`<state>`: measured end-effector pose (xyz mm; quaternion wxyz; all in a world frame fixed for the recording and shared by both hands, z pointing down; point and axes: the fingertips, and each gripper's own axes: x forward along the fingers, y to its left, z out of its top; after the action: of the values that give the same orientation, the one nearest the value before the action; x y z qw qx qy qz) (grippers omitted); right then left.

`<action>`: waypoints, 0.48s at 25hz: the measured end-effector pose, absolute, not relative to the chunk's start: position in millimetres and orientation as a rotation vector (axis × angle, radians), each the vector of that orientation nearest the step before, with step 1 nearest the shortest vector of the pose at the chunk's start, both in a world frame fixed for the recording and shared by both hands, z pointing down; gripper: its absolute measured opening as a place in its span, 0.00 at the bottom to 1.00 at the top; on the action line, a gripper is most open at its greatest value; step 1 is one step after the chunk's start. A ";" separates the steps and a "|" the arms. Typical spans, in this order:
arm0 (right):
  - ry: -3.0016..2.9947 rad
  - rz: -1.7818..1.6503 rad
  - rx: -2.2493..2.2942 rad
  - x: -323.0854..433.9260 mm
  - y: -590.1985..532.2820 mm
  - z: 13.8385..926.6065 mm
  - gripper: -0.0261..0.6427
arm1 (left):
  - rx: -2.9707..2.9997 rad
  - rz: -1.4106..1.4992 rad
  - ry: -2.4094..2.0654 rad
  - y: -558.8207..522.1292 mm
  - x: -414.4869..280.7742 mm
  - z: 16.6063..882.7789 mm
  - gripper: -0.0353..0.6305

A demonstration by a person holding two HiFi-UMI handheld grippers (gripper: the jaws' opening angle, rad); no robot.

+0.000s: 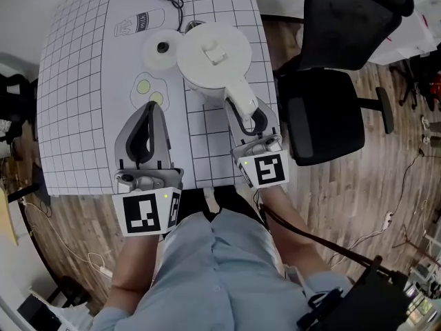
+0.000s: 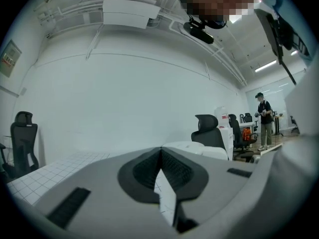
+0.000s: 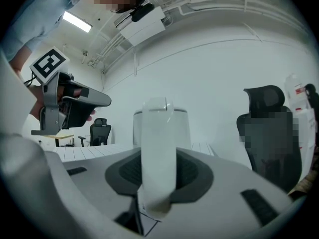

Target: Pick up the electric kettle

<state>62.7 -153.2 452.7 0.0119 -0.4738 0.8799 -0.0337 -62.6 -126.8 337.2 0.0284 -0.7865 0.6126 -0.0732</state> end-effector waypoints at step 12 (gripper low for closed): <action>2.699 -0.172 -1.593 91.8 -121.4 409.9 0.35 | -2.354 -0.144 1.934 -111.0 -82.2 288.0 0.05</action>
<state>91.8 -121.4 409.9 0.0011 -0.5076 0.8599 -0.0548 -82.2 -111.0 288.0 0.0460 -0.7710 0.6335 -0.0473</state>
